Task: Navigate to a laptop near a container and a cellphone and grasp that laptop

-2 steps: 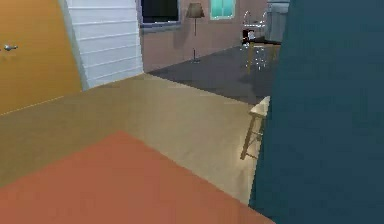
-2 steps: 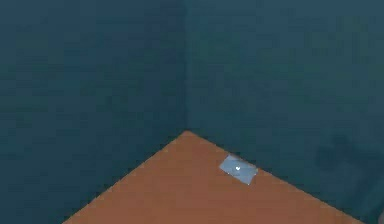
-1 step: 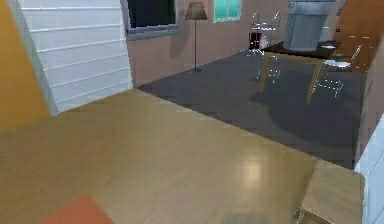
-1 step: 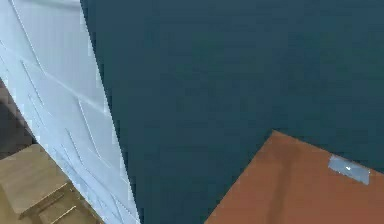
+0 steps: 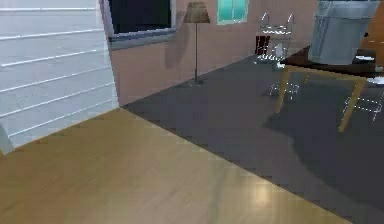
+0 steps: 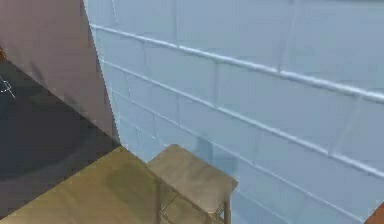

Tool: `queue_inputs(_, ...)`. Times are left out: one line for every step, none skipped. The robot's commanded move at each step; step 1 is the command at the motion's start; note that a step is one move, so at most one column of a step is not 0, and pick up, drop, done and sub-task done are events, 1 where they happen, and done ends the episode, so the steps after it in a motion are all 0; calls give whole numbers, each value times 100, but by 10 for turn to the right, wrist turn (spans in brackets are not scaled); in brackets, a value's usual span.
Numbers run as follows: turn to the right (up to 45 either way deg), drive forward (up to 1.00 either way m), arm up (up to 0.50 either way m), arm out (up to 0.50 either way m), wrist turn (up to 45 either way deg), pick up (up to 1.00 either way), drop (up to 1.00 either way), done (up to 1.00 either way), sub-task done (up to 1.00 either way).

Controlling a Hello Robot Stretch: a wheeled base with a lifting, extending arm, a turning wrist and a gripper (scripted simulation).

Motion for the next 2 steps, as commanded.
queue_inputs(360, 0, 0, 0, 0, 0, 0, 0, 0)
queue_inputs(0, 90, 0, 0, 0, 0, 0, 0, 0)
